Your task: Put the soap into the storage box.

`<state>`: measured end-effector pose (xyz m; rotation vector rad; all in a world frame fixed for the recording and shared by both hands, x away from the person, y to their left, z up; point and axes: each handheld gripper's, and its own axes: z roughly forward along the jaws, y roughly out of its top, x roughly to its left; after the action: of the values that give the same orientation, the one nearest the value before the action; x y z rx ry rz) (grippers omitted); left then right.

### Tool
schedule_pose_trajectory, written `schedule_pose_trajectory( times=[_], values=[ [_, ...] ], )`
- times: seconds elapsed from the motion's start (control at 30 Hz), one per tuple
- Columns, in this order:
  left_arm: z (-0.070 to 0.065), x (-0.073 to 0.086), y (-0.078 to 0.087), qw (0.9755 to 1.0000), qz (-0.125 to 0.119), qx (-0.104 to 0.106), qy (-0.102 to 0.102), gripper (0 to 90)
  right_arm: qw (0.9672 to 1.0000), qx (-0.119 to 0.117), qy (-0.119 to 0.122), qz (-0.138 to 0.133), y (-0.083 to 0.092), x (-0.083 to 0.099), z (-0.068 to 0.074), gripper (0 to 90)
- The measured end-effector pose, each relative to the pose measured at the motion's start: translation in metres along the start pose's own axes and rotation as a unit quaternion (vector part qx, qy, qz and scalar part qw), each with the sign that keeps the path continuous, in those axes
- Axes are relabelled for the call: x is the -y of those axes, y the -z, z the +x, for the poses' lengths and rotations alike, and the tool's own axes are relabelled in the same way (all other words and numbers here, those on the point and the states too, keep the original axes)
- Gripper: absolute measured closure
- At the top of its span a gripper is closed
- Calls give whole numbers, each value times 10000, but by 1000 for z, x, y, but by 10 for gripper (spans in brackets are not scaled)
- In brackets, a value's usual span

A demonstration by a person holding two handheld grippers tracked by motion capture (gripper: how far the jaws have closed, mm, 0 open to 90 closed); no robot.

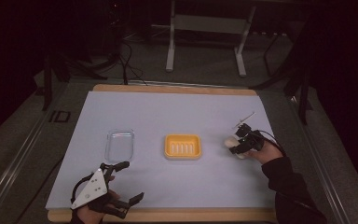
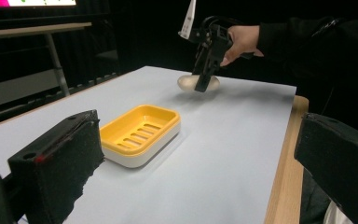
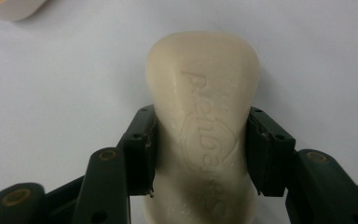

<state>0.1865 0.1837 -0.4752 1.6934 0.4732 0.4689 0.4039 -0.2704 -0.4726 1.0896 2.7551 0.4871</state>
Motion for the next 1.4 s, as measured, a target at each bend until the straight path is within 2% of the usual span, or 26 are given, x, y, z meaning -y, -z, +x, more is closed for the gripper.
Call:
schedule_pose_trajectory(
  times=[0.17, 0.27, 0.4, 0.57, 0.7, 0.9, 0.93, 0.97, 1.07, 1.13, 1.17, 1.23, 1.3, 1.37, 1.4],
  values=[
    [0, 0, 0, 10000, 4, 0, -6, 11, 9998, 83, 178, -89, 6, -2, 2, 498],
    [0, 0, 0, 10000, 18, -2, 8, 11, 9994, -14, 287, -202, 15, -7, 2, 498],
    [0, 0, -1, 10000, 30, 19, 8, 11, 9985, -3, 454, -296, 21, -11, 3, 498],
    [0, 0, -1, 10000, 26, 12, 12, 11, 9970, -108, 729, -243, 27, -17, 6, 498],
    [0, 0, -1, 10000, 26, 17, 1, 11, 9947, -196, 996, -189, 31, -19, 7, 498],
    [0, 0, -1, 10000, 27, 20, 4, 11, 9894, -397, 1396, -84, 34, -22, 12, 498],
    [0, 0, -1, 10000, 27, 20, 4, 11, 9894, -397, 1396, -84, 34, -22, 12, 498],
    [0, 0, -1, 10000, 29, 21, 5, 11, 9873, -472, 1516, -38, 33, -22, 14, 497],
    [0, 0, -1, 10000, 22, 25, 3, 11, 9852, -632, 1594, 25, 32, -23, 15, 497],
    [0, 0, -1, 10000, 24, 27, 4, 11, 9847, -641, 1623, 11, 32, -24, 16, 498],
    [0, 0, -1, 10000, 32, 30, -1, 11, 9829, -687, 1709, 47, 31, -26, 17, 497],
    [0, 0, -1, 10000, 30, 30, -3, 11, 9825, -672, 1734, 45, 31, -26, 18, 497],
    [0, 0, -1, 10000, 29, 26, -5, 11, 9799, -737, 1850, 96, 31, -29, 19, 497],
    [0, 0, -1, 10000, 29, 26, -4, 11, 9792, -778, 1868, 124, 30, -29, 20, 497],
    [0, 0, -1, 10000, 26, 29, -7, 11, 9779, -774, 1940, 129, 30, -29, 21, 497]
  ],
)
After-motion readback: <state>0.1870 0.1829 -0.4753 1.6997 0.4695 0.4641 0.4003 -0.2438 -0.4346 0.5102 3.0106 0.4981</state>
